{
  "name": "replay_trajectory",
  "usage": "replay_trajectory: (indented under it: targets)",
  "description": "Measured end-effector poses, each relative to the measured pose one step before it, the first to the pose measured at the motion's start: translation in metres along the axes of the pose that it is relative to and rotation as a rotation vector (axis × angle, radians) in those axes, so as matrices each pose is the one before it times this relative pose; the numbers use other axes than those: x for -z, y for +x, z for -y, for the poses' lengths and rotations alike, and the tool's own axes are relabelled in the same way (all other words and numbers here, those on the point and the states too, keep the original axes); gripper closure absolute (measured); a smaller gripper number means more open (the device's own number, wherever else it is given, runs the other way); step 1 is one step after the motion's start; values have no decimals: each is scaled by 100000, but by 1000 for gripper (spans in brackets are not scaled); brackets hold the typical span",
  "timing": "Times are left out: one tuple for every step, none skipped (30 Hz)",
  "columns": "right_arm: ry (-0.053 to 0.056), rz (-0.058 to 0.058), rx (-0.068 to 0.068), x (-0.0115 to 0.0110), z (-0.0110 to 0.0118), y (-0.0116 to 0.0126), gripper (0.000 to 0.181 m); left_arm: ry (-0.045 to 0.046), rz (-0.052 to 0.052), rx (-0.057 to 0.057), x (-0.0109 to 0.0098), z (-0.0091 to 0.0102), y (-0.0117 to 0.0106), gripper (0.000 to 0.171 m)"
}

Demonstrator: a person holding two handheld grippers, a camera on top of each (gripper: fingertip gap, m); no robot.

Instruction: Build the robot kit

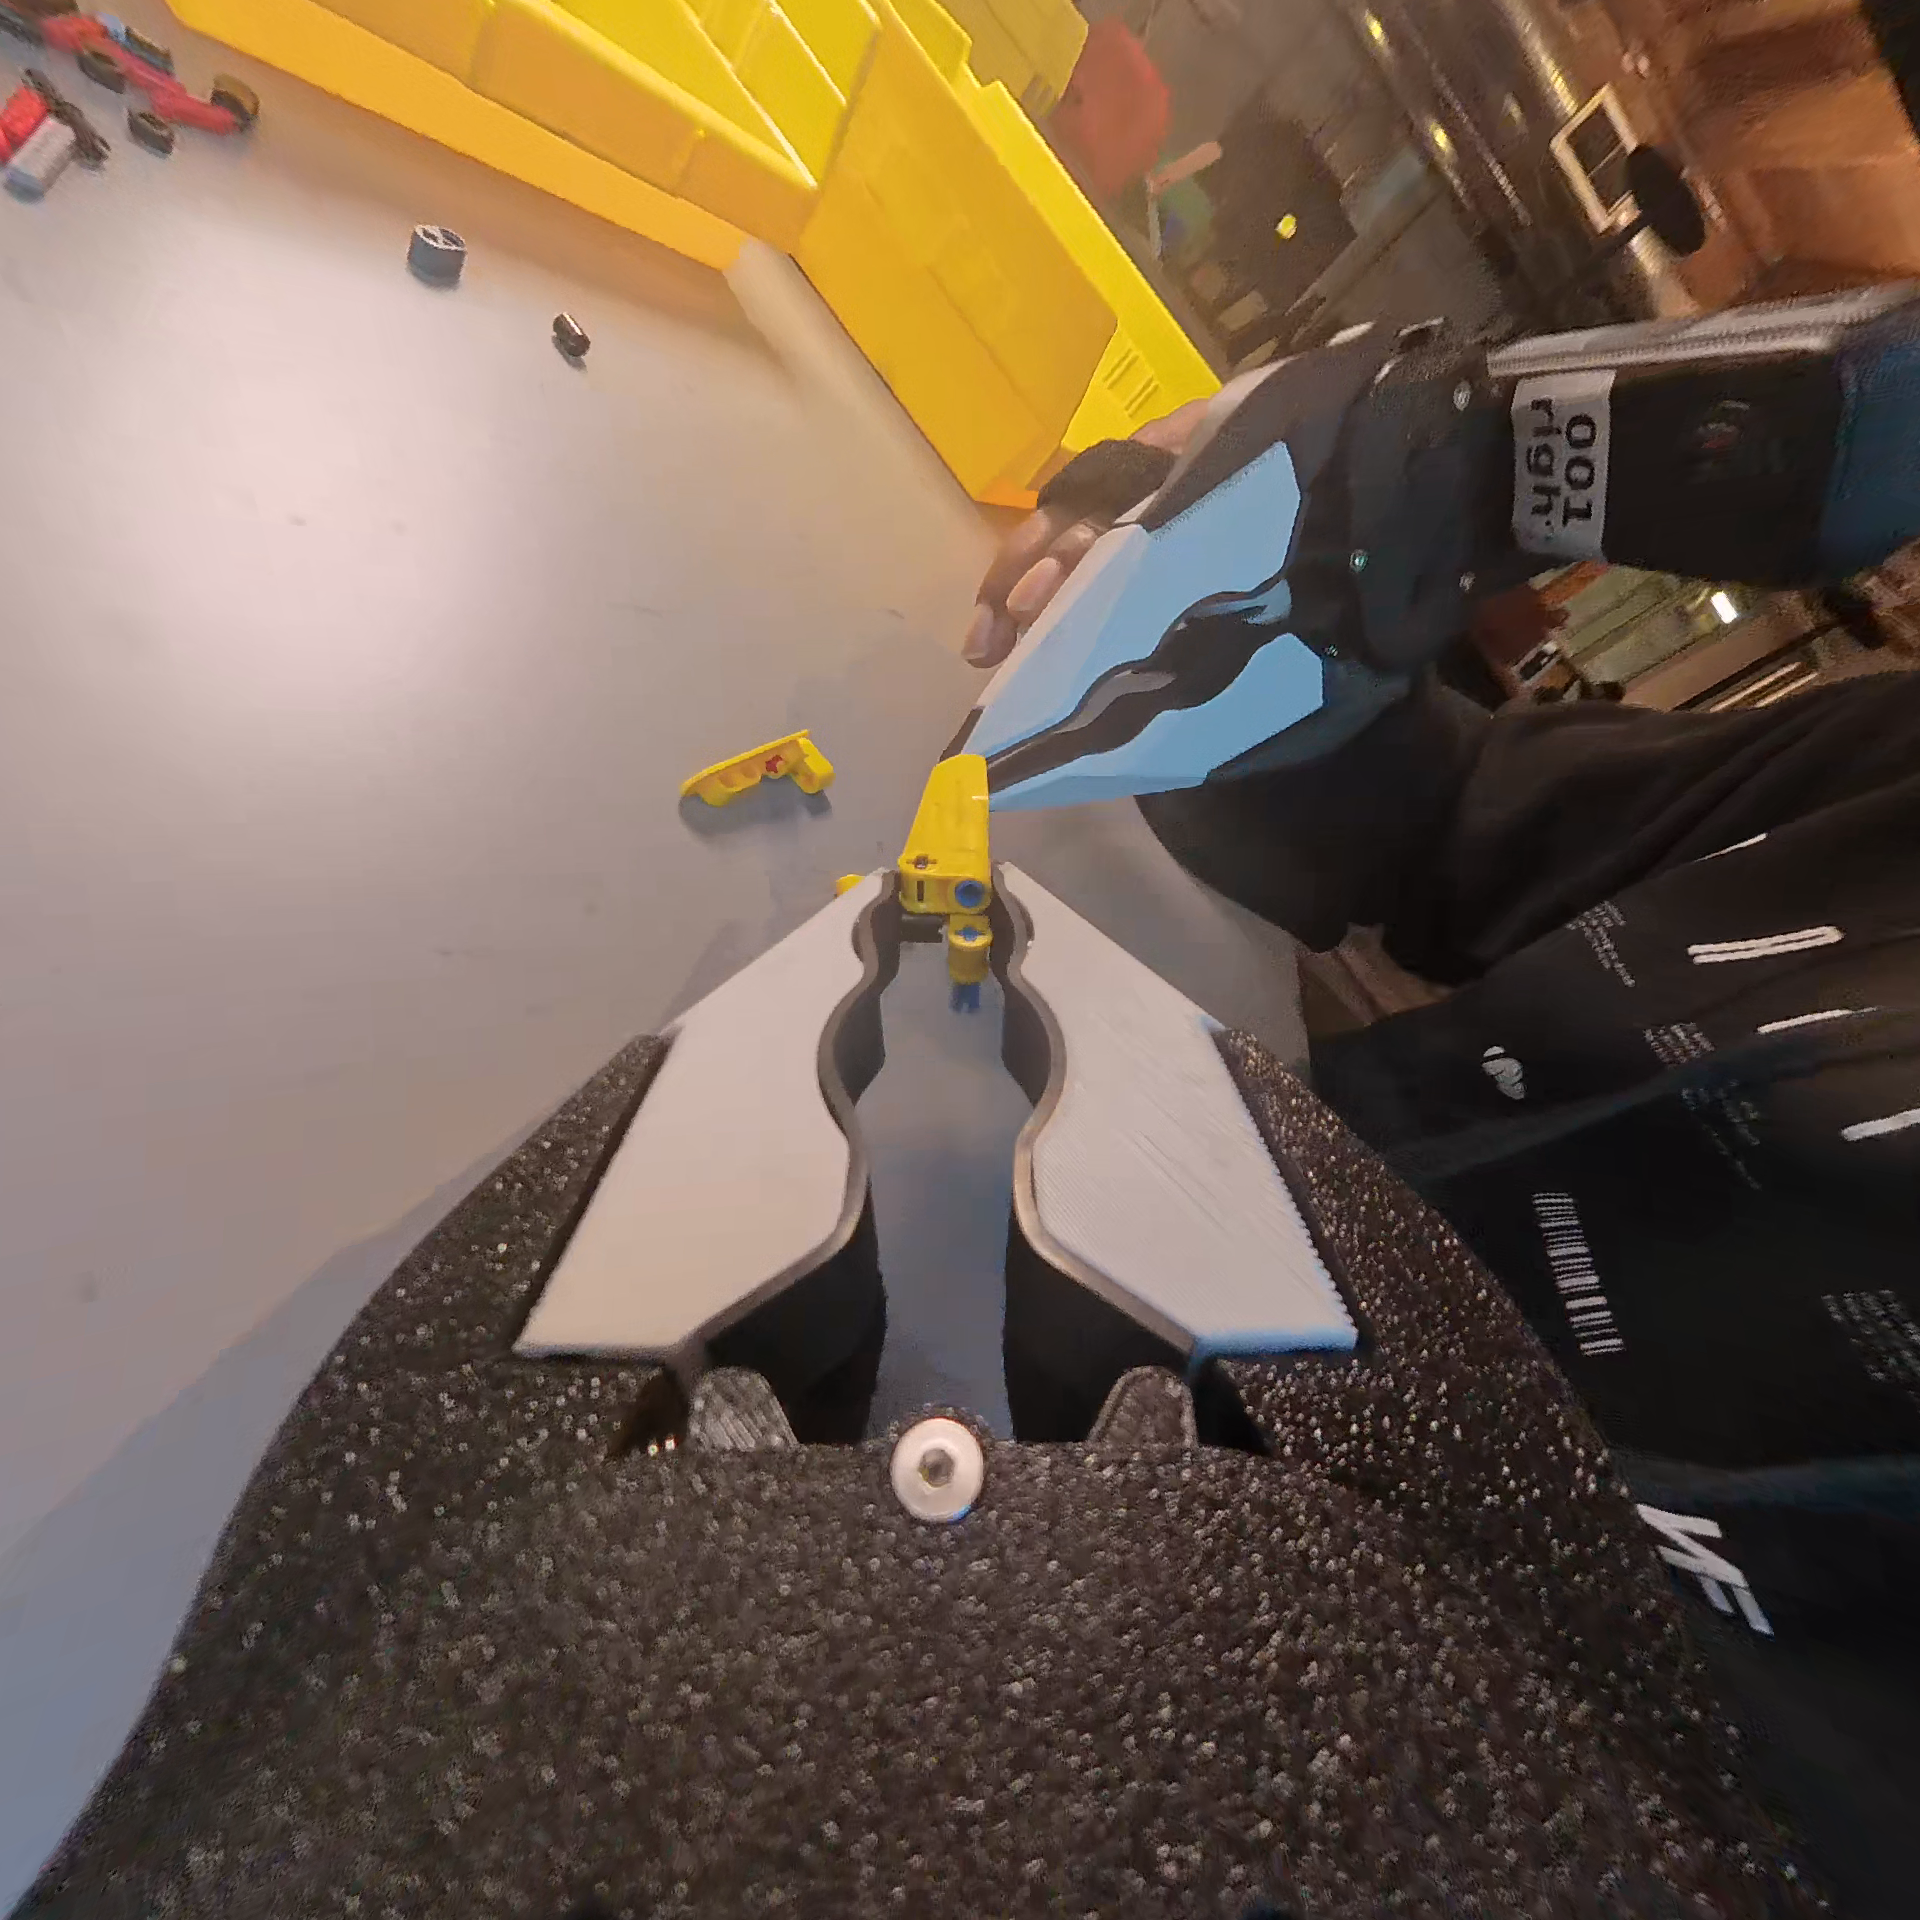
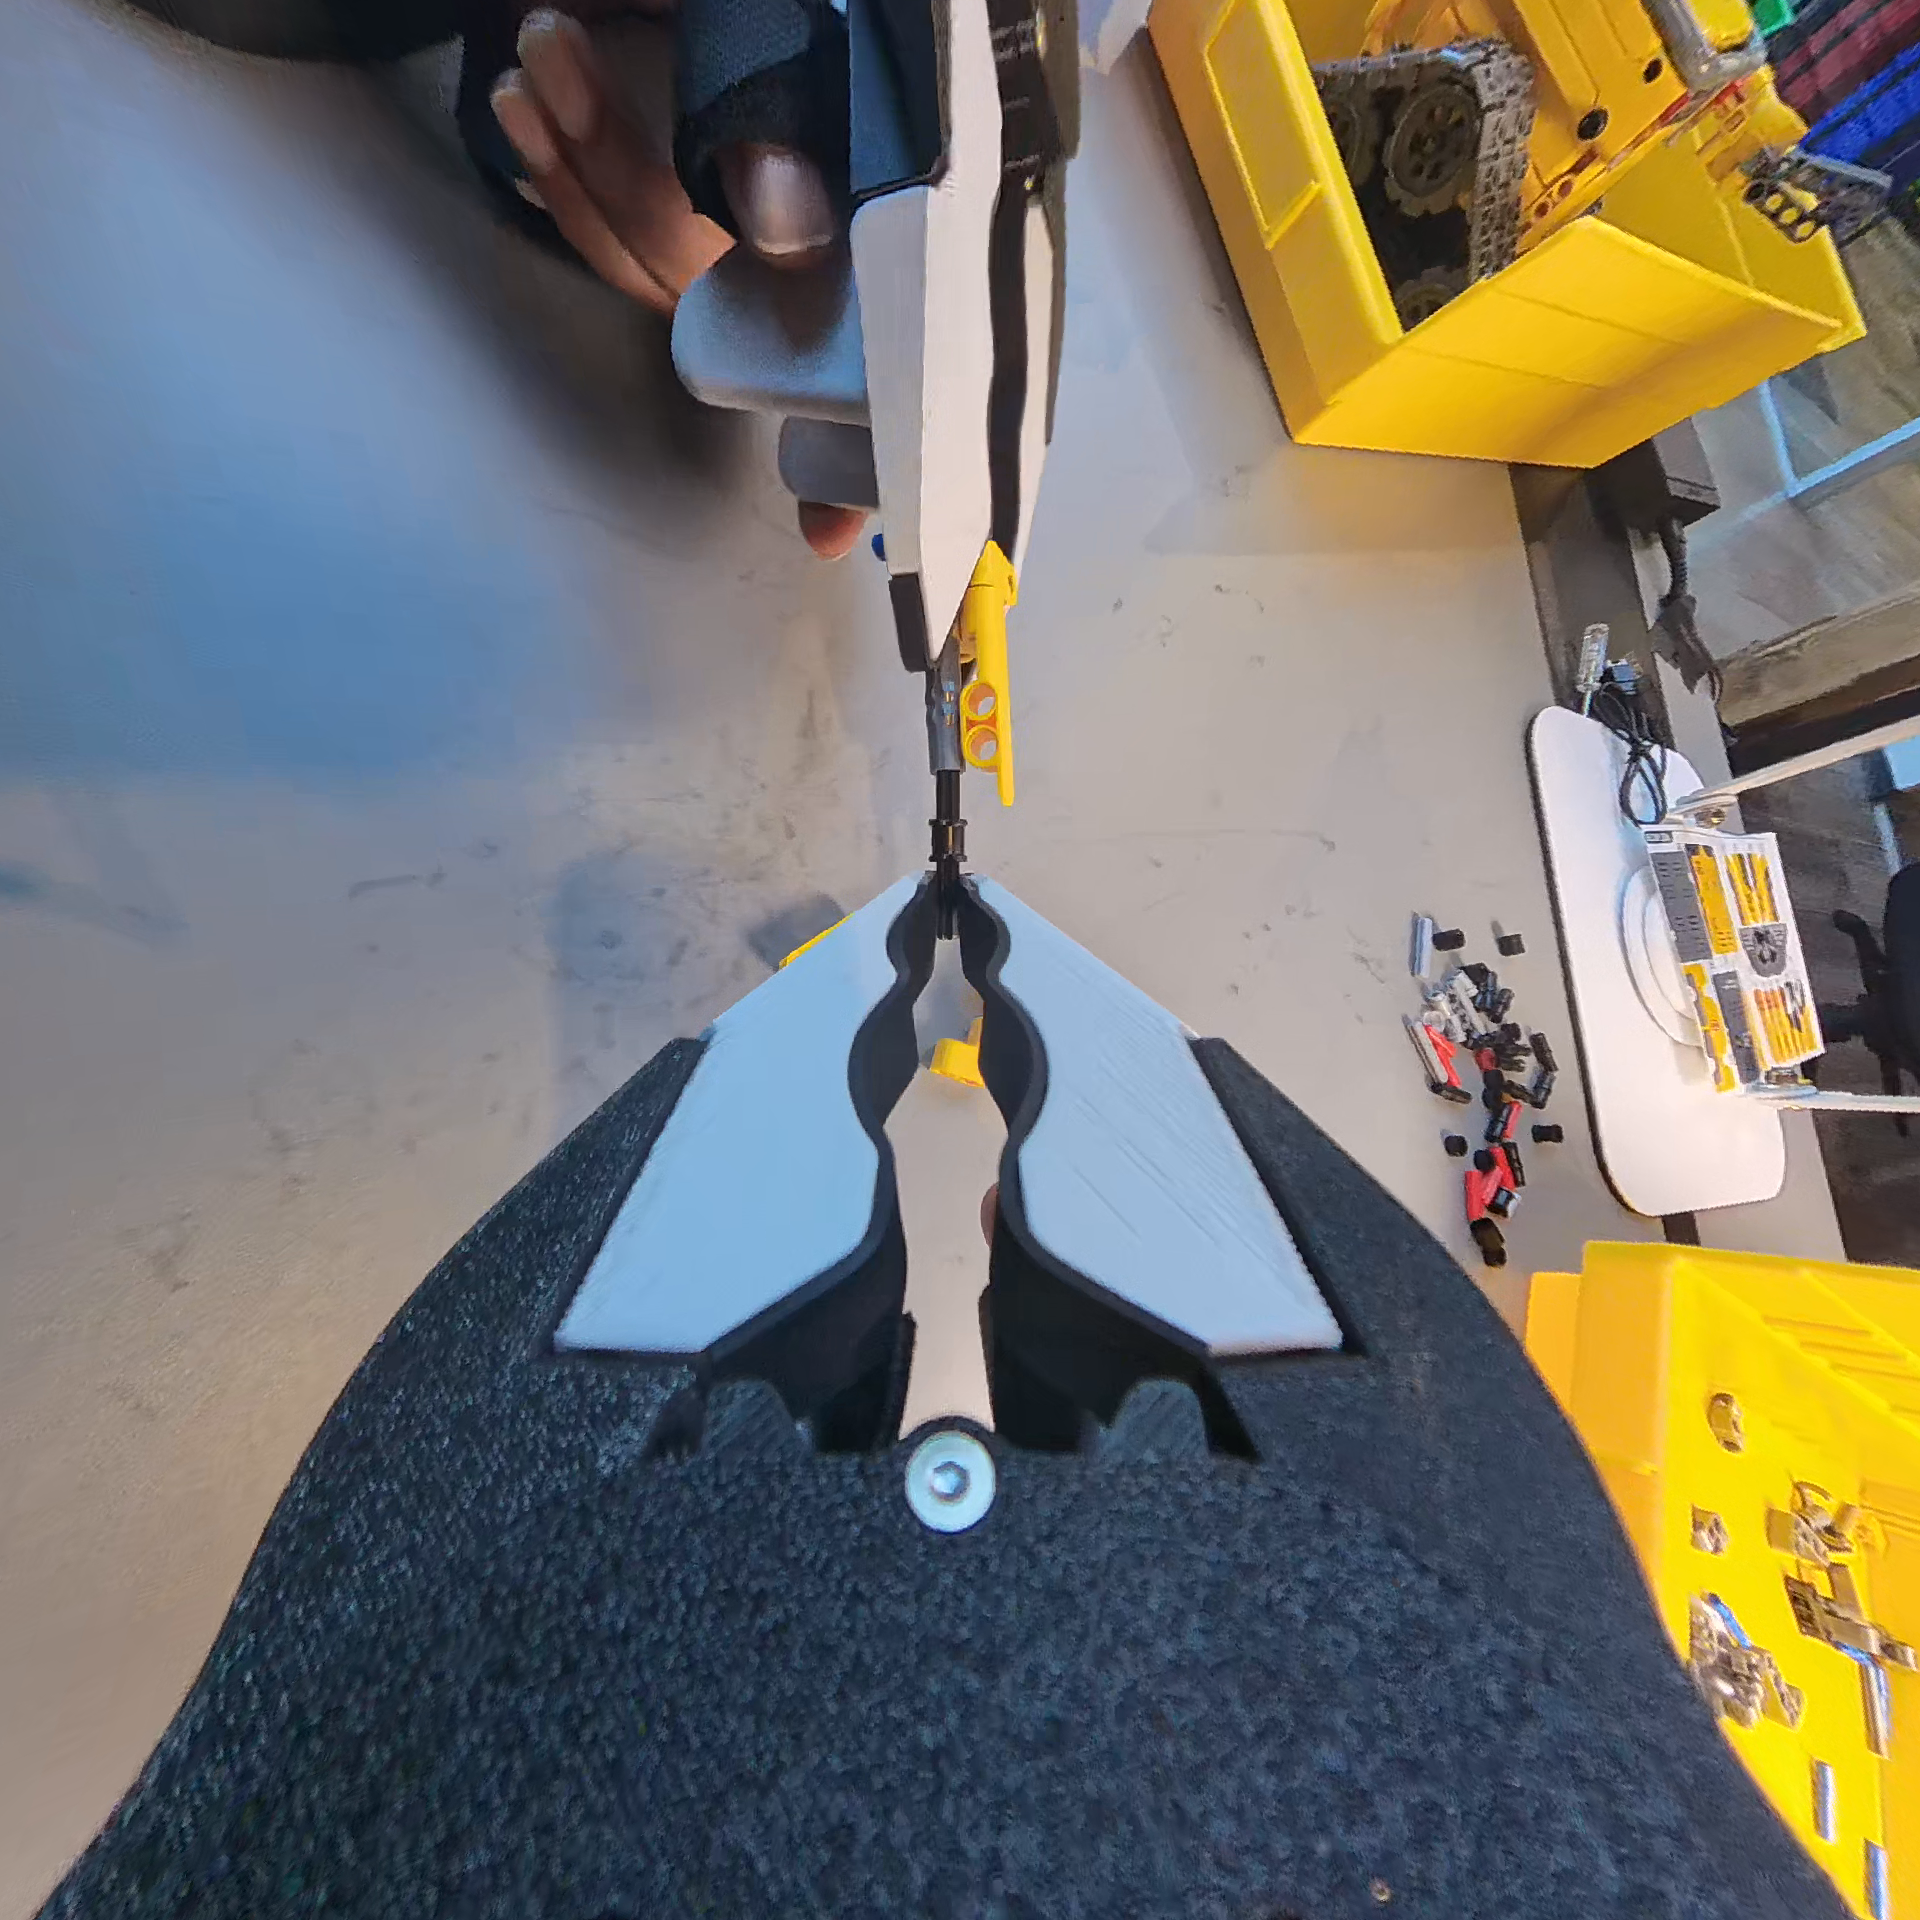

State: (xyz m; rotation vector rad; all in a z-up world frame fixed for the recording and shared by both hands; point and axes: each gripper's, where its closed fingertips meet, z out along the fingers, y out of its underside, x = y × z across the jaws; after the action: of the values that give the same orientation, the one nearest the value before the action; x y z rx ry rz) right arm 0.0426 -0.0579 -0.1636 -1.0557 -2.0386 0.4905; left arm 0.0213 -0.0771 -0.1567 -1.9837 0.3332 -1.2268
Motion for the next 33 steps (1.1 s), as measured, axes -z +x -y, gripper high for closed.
replay_trajectory:
  targets:
    - [-648, 709, -8, -50, -92, -139, 179, -980, 1409, -3887, -53, -64, 91, 156]
    - [-502, 1013, -721, -58, -82, -154, 178, -967, 1343, -4046, -50, -47, 99, 156]
    - [-257, 771, -709, -39, -62, -104, 178, -1134, 1993, -4238, -53, -68, 21, 156]
    - [-344, 860, -562, -47, -75, -106, 178, -1070, 2053, -4226, -50, -82, 15, 156]
    - [-315, 735, -425, -27, -58, -106, 178, -1269, 2191, -3656, -69, -110, -15, 156]
    - [-303, 445, -210, -6, -72, -61, 179, -1579, 2427, -3326, -71, -170, -59, 156]
    - [-57, 1082, -1047, 17, 2, -135, 179, -1671, 2358, -3302, -58, -143, -54, 156]
    - [-34, 941, -799, 23, 5, -110, 179, -1391, 2092, -3374, -40, -80, -6, 156]
    - [-547, 615, -1037, 8, -39, -63, 179, -1083, 1804, -3195, -27, -17, 44, 156]
    - [-615, 244, -223, -1, -40, -19, 179, -1218, 1647, -2624, -52, -52, -3, 156]
    - [-336, 300, 152, -20, -26, -40, 179, -1339, 1134, -1848, -56, -117, -21, 156]
    - [29, 125, 294, -22, -33, -32, 179, -852, -19, -627, -51, -99, 42, 156]
    - [597, 311, -190, -22, -30, -35, 179, 216, -1626, 952, 10, 8, 145, 156]
    - [1514, 607, -436, 18, 54, -43, 179, 1445, -2919, 2792, 113, 131, 166, 156]
    - [2867, 1170, -1205, 97, 231, -66, 179, 2326, -4123, 3864, 192, 261, 273, 156]
    - [4865, 2338, -1304, 246, 554, -222, 179, 1963, -3900, 2855, 196, 218, 345, 156]
    - [4018, 1770, -2252, 302, 514, -95, 179, 1193, -2028, 708, 133, 156, 269, 156]
    - [1977, 1271, -653, 248, 258, -84, 179, 395, -582, -807, 27, 100, 223, 156]
    - [734, 953, -83, 173, 124, -104, 179, -325, 501, -1836, -40, 21, 128, 156]
    - [259, 318, -669, 68, 16, -5, 179, -541, 1170, -2202, -46, 1, 25, 156]
    - [255, 349, -1243, -3, -36, -4, 180, -821, 1212, -2051, -46, -36, 12, 156]
    - [246, 423, -1008, -27, -33, -25, 179, -933, 1072, -1704, -82, -76, 11, 156]
    - [87, 241, -722, -31, -32, -9, 179, -742, 971, -1449, -96, -76, 11, 156]
    - [-280, 309, -397, -45, -54, -30, 179, -419, 863, -1354, -92, -44, 21, 156]
    - [-17, 308, -345, -59, 3, -17, 179, 14, 618, -755, -54, 4, -9, 157]
    - [436, 254, -748, -95, 55, 15, 179, 250, -107, 324, 16, 27, -16, 157]
    - [915, 484, -864, -43, 87, 6, 179, 518, -949, 1247, 74, 41, 6, 157]
    - [1885, 578, -1576, 72, 185, 17, 179, 868, -1179, 1456, 74, 73, 53, 157]
    - [2097, 711, -1686, 142, 215, 33, 179, 696, -607, 702, 33, 54, 66, 157]
    - [1800, 348, -1419, 157, 178, 91, 180, 37, 86, -323, -22, -36, 32, 156]
    - [1414, 242, -1182, 130, 127, 91, 179, -126, 15, -336, -37, -38, 18, 156]
    - [1786, 238, -1447, 143, 164, 122, 179, 700, -796, 774, 32, 93, 3, 156]
    - [2339, 619, -2396, 146, 241, 144, 178, 1812, -1942, 2629, 140, 298, 1, 156]
